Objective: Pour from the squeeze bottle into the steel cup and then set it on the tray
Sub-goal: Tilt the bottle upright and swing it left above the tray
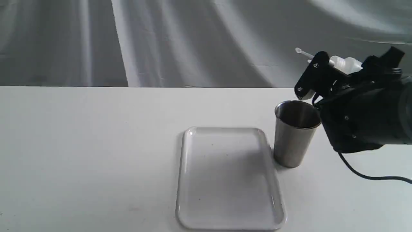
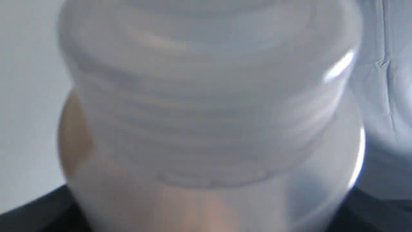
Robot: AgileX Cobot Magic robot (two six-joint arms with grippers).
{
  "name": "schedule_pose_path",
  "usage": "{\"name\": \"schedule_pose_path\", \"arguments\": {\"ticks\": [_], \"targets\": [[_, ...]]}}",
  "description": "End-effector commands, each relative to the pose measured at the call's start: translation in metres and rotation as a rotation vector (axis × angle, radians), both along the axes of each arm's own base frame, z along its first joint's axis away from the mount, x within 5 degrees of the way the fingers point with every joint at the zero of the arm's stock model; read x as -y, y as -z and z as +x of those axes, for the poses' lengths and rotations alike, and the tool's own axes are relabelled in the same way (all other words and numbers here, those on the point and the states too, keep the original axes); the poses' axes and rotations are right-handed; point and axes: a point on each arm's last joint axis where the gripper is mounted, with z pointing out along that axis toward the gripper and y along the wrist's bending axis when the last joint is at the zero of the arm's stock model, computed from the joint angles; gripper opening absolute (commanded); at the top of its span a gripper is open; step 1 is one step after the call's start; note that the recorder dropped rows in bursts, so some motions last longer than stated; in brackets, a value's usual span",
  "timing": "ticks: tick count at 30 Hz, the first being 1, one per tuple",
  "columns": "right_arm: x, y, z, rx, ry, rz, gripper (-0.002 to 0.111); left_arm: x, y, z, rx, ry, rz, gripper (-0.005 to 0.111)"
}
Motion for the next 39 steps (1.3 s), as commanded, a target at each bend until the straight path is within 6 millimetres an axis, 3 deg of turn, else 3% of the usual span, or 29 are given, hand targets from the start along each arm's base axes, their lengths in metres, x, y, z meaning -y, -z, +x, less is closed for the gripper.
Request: {"name": "schedule_pose_path", "arguments": {"ticks": [1,8,23,30,39], "targets": [[-0.002,-0.012,-0.005,0.123,0.009,0.076,0.034,0.0,0.001,0.0,0.006,-0.002,-0.002,0.0],[0.003,-0.029,-0.027,0.264,0.033,0.242,0.034,0.0,0.001,0.0,0.006,-0.002,-0.006,0.0],[0.01,-0.106,-0.084,0.714,0.017,0.754,0.034,0.0,0.001,0.0,0.006,-0.002,-0.004,0.0],[0.016,-0.14,-0.11,0.836,-0.019,0.812,0.034,0.0,0.001,0.0,0.006,-0.002,-0.004,0.0],[0.016,-0.149,-0.118,0.868,-0.047,0.86,0.034,0.0,0.001,0.0,0.006,-0.002,-0.004,0.0]]}}
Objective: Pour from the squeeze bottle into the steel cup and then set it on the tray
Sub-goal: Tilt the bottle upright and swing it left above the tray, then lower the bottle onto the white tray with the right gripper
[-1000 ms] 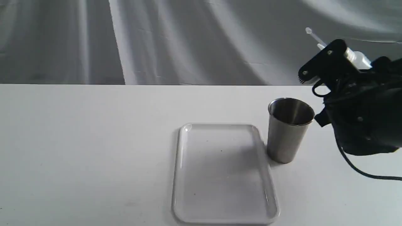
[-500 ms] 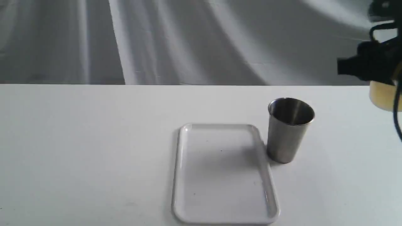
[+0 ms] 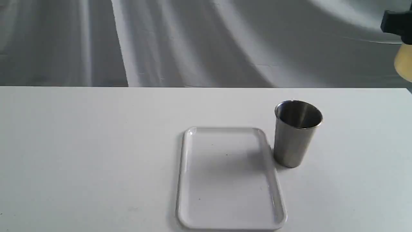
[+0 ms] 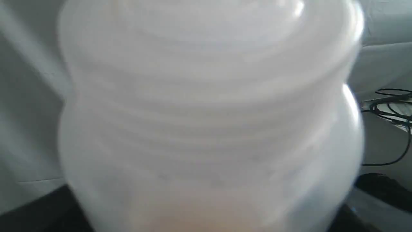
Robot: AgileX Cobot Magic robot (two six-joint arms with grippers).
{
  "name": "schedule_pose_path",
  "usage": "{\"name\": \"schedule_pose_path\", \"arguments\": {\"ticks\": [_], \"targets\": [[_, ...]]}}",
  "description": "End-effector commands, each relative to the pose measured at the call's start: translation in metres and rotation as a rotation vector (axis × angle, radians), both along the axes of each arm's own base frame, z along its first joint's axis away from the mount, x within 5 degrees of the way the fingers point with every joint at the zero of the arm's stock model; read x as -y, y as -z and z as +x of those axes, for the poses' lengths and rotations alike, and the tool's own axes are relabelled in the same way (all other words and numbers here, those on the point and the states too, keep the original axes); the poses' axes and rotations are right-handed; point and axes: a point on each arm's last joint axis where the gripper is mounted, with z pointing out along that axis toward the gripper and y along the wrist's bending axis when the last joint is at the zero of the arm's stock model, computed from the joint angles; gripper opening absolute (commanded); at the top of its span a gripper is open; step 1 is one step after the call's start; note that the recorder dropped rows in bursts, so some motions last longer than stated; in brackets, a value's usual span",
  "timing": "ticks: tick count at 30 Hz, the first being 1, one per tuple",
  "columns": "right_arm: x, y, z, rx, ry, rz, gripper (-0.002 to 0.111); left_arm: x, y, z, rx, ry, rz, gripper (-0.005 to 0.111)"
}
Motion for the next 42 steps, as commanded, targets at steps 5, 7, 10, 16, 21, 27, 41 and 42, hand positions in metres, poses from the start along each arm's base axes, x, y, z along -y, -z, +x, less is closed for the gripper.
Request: {"name": "schedule_pose_path", "arguments": {"ticks": [5,7,10,16,21,27,41,42], "targets": [[-0.014,0.004,0.003,-0.034,-0.169,0.087,0.034,0.0,0.001,0.0,0.006,-0.001,-0.001,0.0],[-0.021,0.007,0.005,-0.067,-0.245,0.086,0.034,0.0,0.001,0.0,0.006,-0.001,-0.001,0.0],[-0.033,0.011,0.007,-0.14,-0.394,-0.017,0.034,0.0,0.001,0.0,0.006,-0.002,-0.003,0.0],[-0.055,0.009,0.024,-0.205,-0.597,-0.05,0.034,0.0,0.001,0.0,0.006,-0.002,-0.003,0.0],[-0.081,0.015,0.043,-0.159,-0.803,0.047,0.034,0.0,0.001,0.0,0.006,-0.002,-0.003,0.0],[-0.1,0.043,0.07,-0.101,-0.917,0.124,0.034,0.0,0.001,0.0,0.006,-0.002,-0.003,0.0],[-0.115,0.123,0.107,-0.222,-0.972,0.075,0.034,0.0,0.001,0.0,0.006,-0.002,-0.004,0.0],[-0.115,0.125,0.108,-0.221,-0.969,0.079,0.034,0.0,0.001,0.0,0.006,-0.002,-0.004,0.0]]}}
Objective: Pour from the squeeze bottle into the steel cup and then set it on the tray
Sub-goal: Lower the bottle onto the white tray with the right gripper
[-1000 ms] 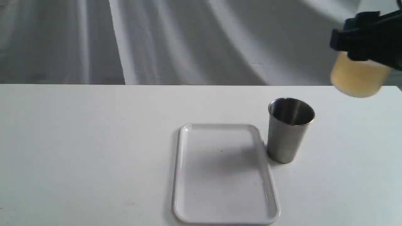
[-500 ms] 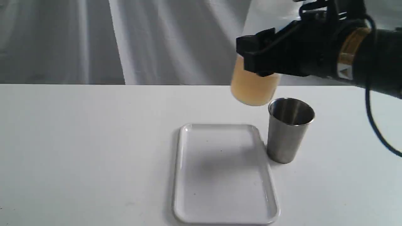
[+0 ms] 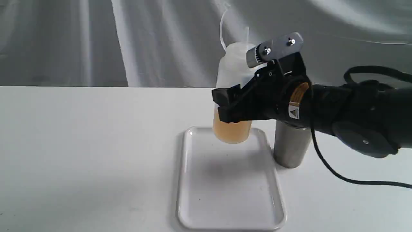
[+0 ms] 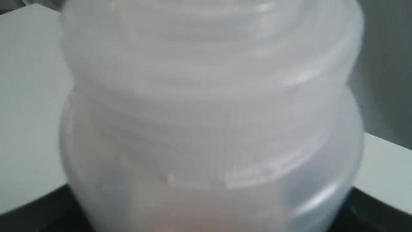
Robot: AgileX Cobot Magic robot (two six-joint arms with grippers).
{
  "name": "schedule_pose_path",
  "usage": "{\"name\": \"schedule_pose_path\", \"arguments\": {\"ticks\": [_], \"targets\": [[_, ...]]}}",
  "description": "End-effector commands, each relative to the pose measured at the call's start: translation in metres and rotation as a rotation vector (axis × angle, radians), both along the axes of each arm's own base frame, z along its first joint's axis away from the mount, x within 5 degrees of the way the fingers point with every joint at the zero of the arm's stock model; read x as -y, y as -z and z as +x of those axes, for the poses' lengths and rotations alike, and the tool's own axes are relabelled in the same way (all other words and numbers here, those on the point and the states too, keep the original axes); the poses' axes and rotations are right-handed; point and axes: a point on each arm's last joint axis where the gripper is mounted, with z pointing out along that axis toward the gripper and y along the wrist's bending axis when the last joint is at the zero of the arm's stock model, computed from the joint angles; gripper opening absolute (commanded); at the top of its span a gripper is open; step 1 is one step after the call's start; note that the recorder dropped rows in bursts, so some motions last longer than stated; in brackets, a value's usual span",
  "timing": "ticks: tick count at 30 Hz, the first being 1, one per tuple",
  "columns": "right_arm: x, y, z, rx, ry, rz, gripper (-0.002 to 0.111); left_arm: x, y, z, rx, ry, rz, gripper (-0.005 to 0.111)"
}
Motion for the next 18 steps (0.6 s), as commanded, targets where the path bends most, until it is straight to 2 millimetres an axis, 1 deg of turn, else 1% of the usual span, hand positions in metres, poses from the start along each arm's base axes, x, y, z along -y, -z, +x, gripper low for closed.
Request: {"name": "schedule_pose_path", "arguments": {"ticks": [1,8,12,18], "targets": [[-0.004,0.003,0.005,0.038,-0.014,0.02,0.034,0.0,0.001,0.0,0.006,-0.002,-0.004,0.0],[-0.004,0.023,0.009,0.008,-0.02,-0.024,0.034,0.0,0.001,0.0,0.006,-0.002,-0.004,0.0],[-0.004,0.031,0.012,-0.01,-0.006,-0.017,0.034,0.0,0.001,0.0,0.006,-0.001,-0.001,0.0],[-0.004,0.048,0.014,-0.06,0.012,-0.009,0.034,0.0,0.001,0.0,0.006,-0.001,-0.001,0.0]]}}
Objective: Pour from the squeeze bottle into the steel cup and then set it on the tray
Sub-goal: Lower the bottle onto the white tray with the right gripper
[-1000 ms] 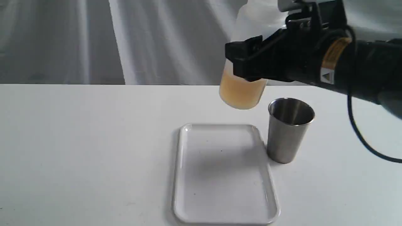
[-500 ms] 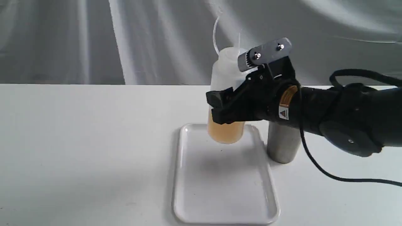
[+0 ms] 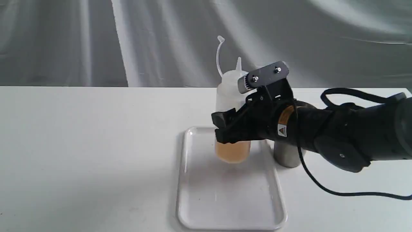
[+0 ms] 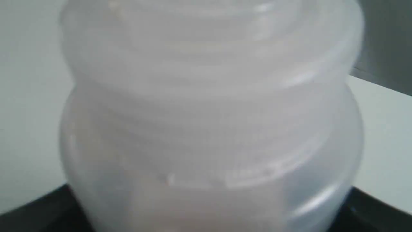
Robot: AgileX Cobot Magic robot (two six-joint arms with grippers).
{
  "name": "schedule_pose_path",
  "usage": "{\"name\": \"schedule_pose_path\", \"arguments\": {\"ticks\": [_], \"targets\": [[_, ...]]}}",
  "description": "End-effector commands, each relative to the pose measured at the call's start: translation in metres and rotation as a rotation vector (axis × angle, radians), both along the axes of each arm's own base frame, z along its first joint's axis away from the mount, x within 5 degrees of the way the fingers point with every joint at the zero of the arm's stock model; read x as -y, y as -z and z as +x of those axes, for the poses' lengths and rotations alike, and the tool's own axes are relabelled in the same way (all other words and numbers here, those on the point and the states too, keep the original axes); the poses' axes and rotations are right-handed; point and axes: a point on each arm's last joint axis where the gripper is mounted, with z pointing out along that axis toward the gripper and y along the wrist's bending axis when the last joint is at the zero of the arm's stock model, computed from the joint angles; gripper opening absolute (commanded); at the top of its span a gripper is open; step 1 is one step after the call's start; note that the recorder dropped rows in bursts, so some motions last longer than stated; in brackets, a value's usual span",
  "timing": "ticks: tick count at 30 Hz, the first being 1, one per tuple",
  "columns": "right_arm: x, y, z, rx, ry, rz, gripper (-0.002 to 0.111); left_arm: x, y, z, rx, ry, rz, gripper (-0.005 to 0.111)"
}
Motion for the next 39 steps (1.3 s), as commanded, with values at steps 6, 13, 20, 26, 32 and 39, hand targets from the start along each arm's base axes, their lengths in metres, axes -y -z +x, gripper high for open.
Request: {"name": "schedule_pose_path", "arguments": {"ticks": [6,13,20,26,32,39], "targets": [[-0.002,0.01,-0.009,0.046,-0.039,0.014,0.034,0.0,0.001,0.0,0.006,-0.002,-0.005,0.0],[-0.003,0.012,-0.011,0.05,-0.059,-0.015,0.034,0.0,0.001,0.0,0.006,-0.002,-0.005,0.0],[-0.012,0.019,-0.013,0.054,-0.077,-0.048,0.034,0.0,0.001,0.0,0.006,-0.002,-0.002,0.0],[-0.019,0.027,-0.015,0.052,-0.11,-0.08,0.034,0.0,0.001,0.0,0.006,-0.002,-0.002,0.0],[-0.02,0.027,-0.014,0.065,-0.111,-0.103,0.034,0.0,0.001,0.0,0.006,-0.002,-0.005,0.0],[-0.017,0.028,-0.013,0.052,-0.073,-0.092,0.034,0.0,0.001,0.0,0.006,-0.002,-0.005,0.0]]}}
